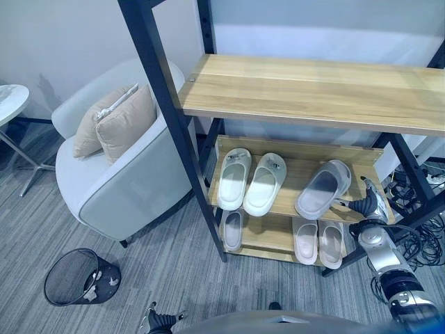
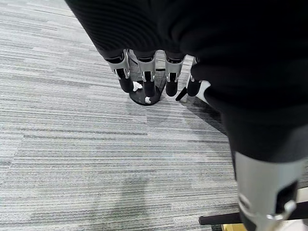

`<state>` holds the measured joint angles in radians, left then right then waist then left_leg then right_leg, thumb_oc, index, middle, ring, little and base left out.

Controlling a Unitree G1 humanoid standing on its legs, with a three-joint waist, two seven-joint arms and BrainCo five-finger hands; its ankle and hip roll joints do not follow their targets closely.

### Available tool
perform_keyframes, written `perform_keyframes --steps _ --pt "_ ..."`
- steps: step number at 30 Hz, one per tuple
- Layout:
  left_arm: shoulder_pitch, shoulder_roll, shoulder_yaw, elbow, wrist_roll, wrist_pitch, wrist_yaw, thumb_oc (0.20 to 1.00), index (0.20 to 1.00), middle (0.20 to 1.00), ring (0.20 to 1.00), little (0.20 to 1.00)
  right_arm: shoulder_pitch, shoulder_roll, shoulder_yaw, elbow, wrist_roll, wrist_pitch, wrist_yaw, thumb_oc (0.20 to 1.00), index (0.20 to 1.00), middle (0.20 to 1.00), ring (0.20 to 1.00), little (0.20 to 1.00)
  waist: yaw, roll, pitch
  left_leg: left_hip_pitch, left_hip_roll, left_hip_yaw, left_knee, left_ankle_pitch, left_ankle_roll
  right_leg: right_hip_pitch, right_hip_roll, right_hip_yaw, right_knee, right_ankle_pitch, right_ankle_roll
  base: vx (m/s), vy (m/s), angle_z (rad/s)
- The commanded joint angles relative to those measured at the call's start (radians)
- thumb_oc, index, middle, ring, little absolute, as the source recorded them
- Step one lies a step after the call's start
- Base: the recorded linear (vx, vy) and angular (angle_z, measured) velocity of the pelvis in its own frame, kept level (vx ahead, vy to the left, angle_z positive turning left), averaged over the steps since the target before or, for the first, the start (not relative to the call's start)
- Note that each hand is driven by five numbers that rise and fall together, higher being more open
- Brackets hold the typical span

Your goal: Arrange the slippers neatly on the shoe rack.

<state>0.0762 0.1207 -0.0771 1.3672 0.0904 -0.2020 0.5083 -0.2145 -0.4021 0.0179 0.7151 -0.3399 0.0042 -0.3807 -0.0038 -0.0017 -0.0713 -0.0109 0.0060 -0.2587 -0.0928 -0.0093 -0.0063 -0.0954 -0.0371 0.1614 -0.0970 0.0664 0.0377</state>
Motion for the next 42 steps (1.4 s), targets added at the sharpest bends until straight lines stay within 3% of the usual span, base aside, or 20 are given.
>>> perform_keyframes --steps 1,3,5,10,16,26,28,29,36,42 --pt "-0.034 -0.08 -0.041 0.098 0.013 -0.018 0.014 1.0 1.0 1.0 1.0 1.0 -0.064 -0.042 -0.03 -0.033 -0.039 -0.025 -0.047 1.0 1.0 1.0 1.0 1.0 0.023 -0.045 -0.01 -0.02 -0.013 0.058 0.006 0.023 0.04 0.048 -0.043 -0.051 0.01 -0.018 0.001 0.0 0.0 0.0" --pt "-0.033 -0.081 -0.036 0.095 0.0 -0.017 0.009 1.0 1.0 1.0 1.0 1.0 -0.062 -0.036 -0.041 -0.104 -0.049 0.044 -0.016 1.0 1.0 1.0 1.0 1.0 0.021 -0.045 -0.007 -0.021 -0.012 0.06 0.006 0.024 0.038 0.045 -0.043 -0.05 0.01 -0.017 0.003 0.0 0.0 0.0" --pt "-0.032 -0.084 -0.037 0.095 0.0 -0.017 0.008 1.0 1.0 1.0 1.0 1.0 -0.056 -0.034 -0.045 -0.116 -0.057 0.057 -0.006 1.0 1.0 1.0 1.0 1.0 0.021 -0.045 -0.006 -0.023 -0.012 0.06 0.006 0.023 0.038 0.044 -0.044 -0.051 0.01 -0.018 0.004 0.0 0.0 0.0" --pt "-0.036 -0.081 -0.042 0.095 0.006 -0.018 0.009 1.0 1.0 1.0 1.0 1.0 -0.085 -0.037 -0.045 -0.093 -0.042 0.032 -0.004 1.0 1.0 1.0 1.0 1.0 0.025 -0.045 0.002 -0.029 -0.013 0.059 0.006 0.026 0.039 0.038 -0.046 -0.056 0.01 -0.016 0.007 0.0 0.0 0.0" --pt "-0.041 -0.08 -0.04 0.089 -0.007 -0.025 0.006 1.0 1.0 1.0 1.0 1.0 -0.138 -0.053 -0.056 -0.025 -0.028 0.069 -0.006 1.0 1.0 1.0 1.0 1.0 0.028 -0.043 0.015 -0.04 -0.015 0.056 0.006 0.031 0.04 0.028 -0.049 -0.058 0.01 -0.015 0.009 0.0 0.0 0.0" --pt "-0.057 -0.079 -0.041 0.085 -0.009 -0.035 0.006 1.0 1.0 1.0 1.0 1.0 -0.189 -0.058 -0.027 0.069 -0.017 0.053 -0.012 1.0 1.0 1.0 1.0 1.0 0.04 -0.045 0.04 -0.062 -0.017 0.049 0.006 0.037 0.04 0.011 -0.048 -0.062 0.01 -0.013 0.011 0.0 0.001 0.0" --pt "-0.059 -0.079 -0.041 0.082 -0.009 -0.038 0.007 1.0 1.0 1.0 1.0 1.0 -0.207 -0.063 -0.01 0.098 -0.027 0.066 -0.002 0.413 0.413 0.413 0.413 0.413 0.043 -0.046 0.045 -0.067 -0.017 0.046 0.006 0.04 0.039 0.008 -0.048 -0.065 0.01 -0.013 0.011 -0.01 0.008 0.04" --pt "-0.061 -0.079 -0.04 0.08 -0.011 -0.039 0.007 1.0 1.0 1.0 1.0 1.0 -0.218 -0.063 -0.004 0.107 -0.03 0.072 0.003 0.2 0.2 0.2 0.2 0.2 0.043 -0.046 0.047 -0.069 -0.016 0.046 0.006 0.04 0.039 0.006 -0.048 -0.066 0.01 -0.012 0.012 -0.01 0.004 0.03" --pt "-0.057 -0.081 -0.035 0.083 -0.016 -0.047 0.01 1.0 1.0 1.0 1.0 1.0 -0.209 -0.054 0.009 0.115 -0.056 0.095 -0.014 0.2 0.2 0.2 0.2 0.2 0.046 -0.052 0.053 -0.066 -0.015 0.044 0.006 0.041 0.038 0.015 -0.047 -0.07 0.01 -0.015 0.01 0.0 0.001 0.0" --pt "-0.05 -0.082 -0.029 0.086 -0.01 -0.046 0.013 1.0 1.0 1.0 1.0 1.0 -0.107 -0.051 -0.052 -0.018 -0.072 0.097 -0.061 0.2 0.2 0.2 0.2 0.2 0.038 -0.053 0.045 -0.059 -0.015 0.053 0.006 0.037 0.039 0.024 -0.049 -0.071 0.01 -0.018 0.01 0.0 0.0 0.0"
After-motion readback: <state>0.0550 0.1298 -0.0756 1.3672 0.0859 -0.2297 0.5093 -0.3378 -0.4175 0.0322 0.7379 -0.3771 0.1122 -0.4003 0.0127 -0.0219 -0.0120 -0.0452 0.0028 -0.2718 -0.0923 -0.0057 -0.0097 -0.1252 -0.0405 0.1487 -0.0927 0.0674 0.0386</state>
